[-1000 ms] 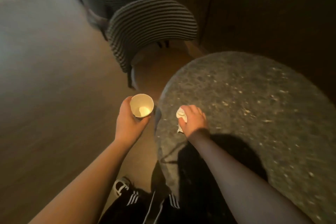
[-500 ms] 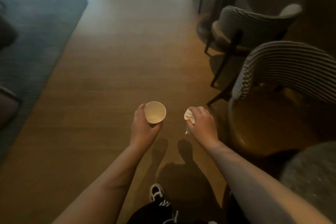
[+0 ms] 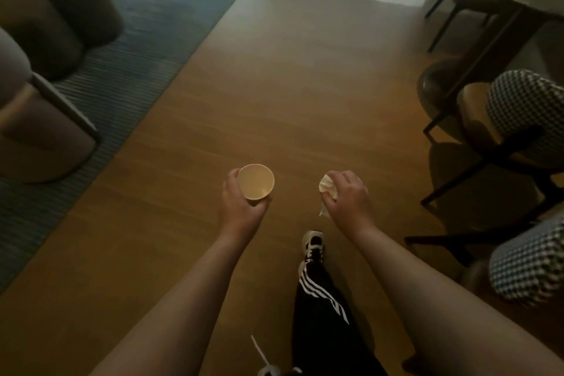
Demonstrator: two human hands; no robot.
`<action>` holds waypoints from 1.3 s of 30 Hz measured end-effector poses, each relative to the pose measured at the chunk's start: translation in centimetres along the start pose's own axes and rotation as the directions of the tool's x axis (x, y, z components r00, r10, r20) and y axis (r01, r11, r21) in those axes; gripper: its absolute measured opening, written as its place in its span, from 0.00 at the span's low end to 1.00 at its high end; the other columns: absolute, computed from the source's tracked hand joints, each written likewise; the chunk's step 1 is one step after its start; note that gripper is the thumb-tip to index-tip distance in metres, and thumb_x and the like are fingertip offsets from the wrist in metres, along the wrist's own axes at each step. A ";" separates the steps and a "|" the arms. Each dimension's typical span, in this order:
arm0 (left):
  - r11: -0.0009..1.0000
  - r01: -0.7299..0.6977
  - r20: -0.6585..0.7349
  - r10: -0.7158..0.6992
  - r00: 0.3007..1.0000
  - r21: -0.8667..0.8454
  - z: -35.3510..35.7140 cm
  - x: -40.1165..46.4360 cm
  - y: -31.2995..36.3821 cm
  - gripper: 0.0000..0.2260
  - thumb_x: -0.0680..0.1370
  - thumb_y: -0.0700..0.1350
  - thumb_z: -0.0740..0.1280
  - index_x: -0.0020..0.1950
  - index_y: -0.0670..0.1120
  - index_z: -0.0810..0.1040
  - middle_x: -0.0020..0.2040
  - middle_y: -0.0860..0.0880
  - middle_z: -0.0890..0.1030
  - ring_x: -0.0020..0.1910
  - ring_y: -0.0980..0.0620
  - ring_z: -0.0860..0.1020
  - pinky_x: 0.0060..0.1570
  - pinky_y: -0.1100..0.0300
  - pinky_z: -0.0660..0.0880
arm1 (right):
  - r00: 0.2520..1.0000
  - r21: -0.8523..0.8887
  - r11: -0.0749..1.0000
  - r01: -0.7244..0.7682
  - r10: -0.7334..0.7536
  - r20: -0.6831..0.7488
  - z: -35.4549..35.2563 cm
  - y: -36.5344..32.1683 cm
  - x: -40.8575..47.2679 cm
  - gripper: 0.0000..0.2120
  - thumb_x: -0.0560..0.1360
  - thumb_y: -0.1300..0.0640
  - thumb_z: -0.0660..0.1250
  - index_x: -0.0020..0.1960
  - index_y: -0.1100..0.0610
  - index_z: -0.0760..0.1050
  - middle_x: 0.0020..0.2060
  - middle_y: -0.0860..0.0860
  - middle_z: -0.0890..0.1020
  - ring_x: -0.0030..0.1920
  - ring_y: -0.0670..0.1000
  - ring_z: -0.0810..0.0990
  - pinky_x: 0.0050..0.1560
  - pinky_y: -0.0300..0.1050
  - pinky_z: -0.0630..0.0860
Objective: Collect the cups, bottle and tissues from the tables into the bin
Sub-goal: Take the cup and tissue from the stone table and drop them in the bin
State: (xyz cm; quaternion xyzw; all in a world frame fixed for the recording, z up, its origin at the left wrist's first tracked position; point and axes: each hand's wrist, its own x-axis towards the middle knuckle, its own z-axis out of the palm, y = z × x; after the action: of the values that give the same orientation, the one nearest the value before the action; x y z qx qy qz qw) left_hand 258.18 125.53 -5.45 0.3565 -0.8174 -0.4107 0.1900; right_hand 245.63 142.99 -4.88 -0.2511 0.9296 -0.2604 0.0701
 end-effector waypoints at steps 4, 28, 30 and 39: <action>1.000 -0.005 -0.050 0.006 0.999 0.016 4.4 10.3 1.6 0.35 0.66 0.46 0.78 0.68 0.42 0.66 0.61 0.43 0.73 0.58 0.46 0.72 0.52 0.60 0.66 | 0.999 -0.010 0.999 0.042 -0.042 0.007 0.2 1.5 11.6 0.17 0.74 0.55 0.67 0.62 0.55 0.74 0.57 0.54 0.77 0.57 0.56 0.74 0.57 0.53 0.71; 0.995 0.100 -0.192 -0.100 0.976 -0.006 14.2 55.4 9.0 0.35 0.66 0.47 0.78 0.68 0.44 0.65 0.62 0.44 0.73 0.57 0.48 0.72 0.50 0.61 0.67 | 0.981 -0.007 0.985 0.171 -0.170 0.099 0.8 -1.1 61.8 0.17 0.74 0.54 0.67 0.62 0.57 0.74 0.56 0.54 0.78 0.55 0.56 0.75 0.55 0.53 0.72; 0.995 0.104 -0.204 -0.103 0.974 -0.007 14.3 59.9 8.3 0.35 0.66 0.47 0.78 0.68 0.44 0.65 0.62 0.44 0.73 0.57 0.47 0.73 0.49 0.61 0.67 | 0.978 -0.001 0.983 0.182 -0.181 0.103 2.2 -2.3 66.2 0.17 0.74 0.55 0.67 0.61 0.57 0.75 0.55 0.54 0.78 0.55 0.56 0.75 0.55 0.52 0.71; 0.996 0.094 -0.204 -0.094 0.974 -0.009 12.6 80.8 9.1 0.35 0.66 0.48 0.78 0.68 0.46 0.66 0.61 0.48 0.73 0.56 0.51 0.72 0.50 0.62 0.68 | 0.962 -0.041 0.967 0.251 -0.244 0.126 4.8 -10.5 85.9 0.15 0.75 0.54 0.66 0.60 0.55 0.74 0.54 0.54 0.77 0.54 0.56 0.75 0.54 0.51 0.71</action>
State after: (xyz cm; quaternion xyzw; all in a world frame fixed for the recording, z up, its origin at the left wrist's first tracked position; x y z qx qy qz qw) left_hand 192.32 76.28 -4.10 0.4352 -0.7758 -0.3804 0.2531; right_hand 177.15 89.81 -3.44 -0.3823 0.8921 -0.2251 0.0855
